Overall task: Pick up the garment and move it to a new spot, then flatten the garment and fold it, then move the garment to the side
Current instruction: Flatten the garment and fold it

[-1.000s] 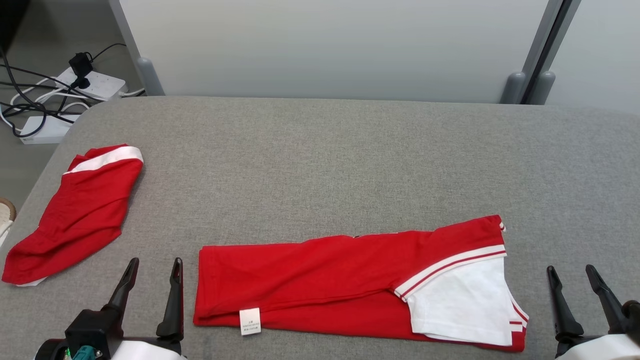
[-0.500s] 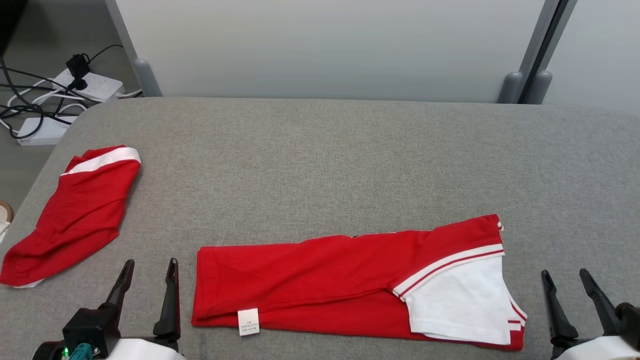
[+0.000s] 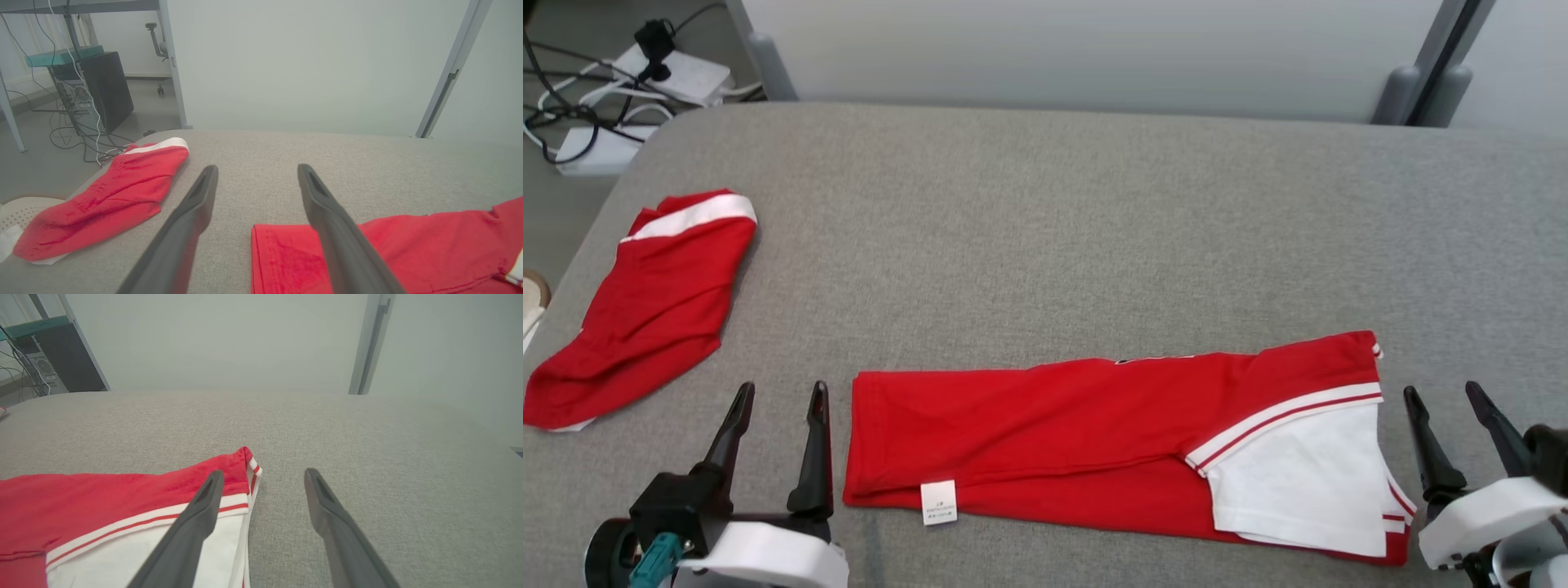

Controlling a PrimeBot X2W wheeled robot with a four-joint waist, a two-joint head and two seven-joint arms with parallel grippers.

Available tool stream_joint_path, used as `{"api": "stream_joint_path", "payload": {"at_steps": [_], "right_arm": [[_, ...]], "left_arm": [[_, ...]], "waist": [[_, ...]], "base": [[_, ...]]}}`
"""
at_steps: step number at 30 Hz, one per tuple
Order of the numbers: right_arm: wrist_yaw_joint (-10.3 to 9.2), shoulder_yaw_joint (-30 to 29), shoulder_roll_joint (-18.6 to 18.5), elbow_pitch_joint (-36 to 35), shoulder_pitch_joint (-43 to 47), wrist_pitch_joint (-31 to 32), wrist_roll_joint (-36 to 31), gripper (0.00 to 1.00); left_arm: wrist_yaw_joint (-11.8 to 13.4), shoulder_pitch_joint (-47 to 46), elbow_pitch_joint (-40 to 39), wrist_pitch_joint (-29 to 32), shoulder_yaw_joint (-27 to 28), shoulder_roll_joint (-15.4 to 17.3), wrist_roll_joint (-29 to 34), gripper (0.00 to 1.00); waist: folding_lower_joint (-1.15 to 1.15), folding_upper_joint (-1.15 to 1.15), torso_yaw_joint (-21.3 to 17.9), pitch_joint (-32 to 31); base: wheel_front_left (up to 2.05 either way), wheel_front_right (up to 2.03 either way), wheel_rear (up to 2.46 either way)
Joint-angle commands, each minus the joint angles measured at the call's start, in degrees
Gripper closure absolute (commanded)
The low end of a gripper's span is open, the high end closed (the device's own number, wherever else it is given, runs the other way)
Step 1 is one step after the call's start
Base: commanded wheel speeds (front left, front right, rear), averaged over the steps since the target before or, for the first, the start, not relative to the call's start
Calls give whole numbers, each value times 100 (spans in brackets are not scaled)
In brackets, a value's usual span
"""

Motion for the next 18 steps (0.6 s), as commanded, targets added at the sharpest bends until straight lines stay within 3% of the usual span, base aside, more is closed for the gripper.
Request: {"api": "stream_joint_path", "payload": {"at_steps": [1,12,18], "right_arm": [[-1,207,-248,-5,-265,105,137,0],[-1,684,-560,290,-470,701,737,0],[-1,798,-552,477,-468,1136,1023,0]], "left_arm": [[17,-425,-153,-25,202,86,57,0],[-109,-708,39,-128,179,-171,55,0],[-211,-802,159,-178,188,-302,66,0]], "waist": [[0,0,135,239],[0,0,433,696],[0,0,510,796]], "base": [[0,0,0],[0,0,0],[0,0,0]]}}
